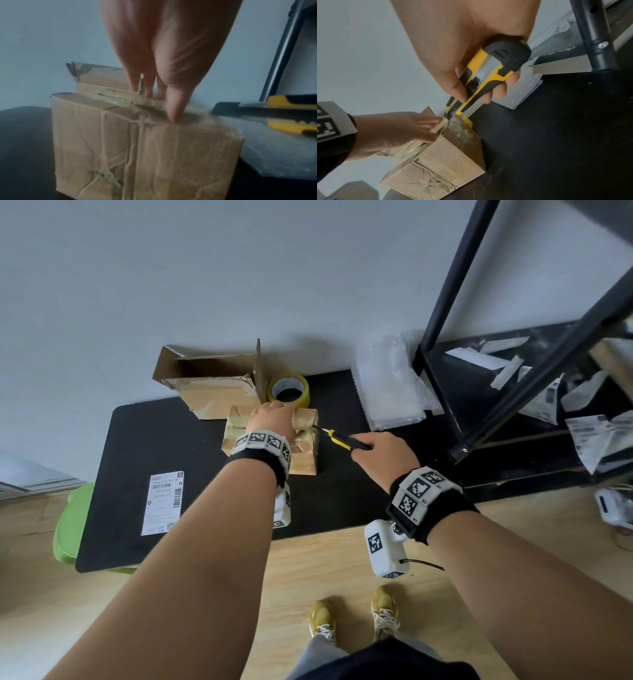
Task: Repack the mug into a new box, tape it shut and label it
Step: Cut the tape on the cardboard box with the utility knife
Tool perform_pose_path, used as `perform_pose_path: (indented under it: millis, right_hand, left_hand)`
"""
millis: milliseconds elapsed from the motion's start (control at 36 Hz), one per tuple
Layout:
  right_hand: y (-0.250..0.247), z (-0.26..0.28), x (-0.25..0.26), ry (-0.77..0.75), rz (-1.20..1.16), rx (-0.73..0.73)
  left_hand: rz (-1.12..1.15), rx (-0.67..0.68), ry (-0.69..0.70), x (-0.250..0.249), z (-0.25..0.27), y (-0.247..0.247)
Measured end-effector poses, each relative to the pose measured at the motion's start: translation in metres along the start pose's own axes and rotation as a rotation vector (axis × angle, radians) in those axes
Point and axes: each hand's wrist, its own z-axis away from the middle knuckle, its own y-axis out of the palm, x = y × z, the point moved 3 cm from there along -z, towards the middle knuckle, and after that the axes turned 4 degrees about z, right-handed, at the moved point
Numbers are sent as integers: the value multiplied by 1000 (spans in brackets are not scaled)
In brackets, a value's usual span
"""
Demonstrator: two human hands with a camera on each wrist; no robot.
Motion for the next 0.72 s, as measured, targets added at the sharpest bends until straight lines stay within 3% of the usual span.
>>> perform_pose_path:
  millis: [278, 417, 556, 722]
  right_hand:
    - [0, 3, 3, -32, -6, -37]
    - [5, 3, 3, -63, 170, -51]
    - [6, 3, 9, -134, 418, -174]
    - [9, 0, 15, -142, 477, -216]
  left_hand:
    - [-114, 31, 45, -5, 4, -5]
    - [-179, 60, 49, -8, 7, -4]
    - [-196, 81, 36, -9, 8, -4]
    - [-177, 95, 12, -9, 12, -2]
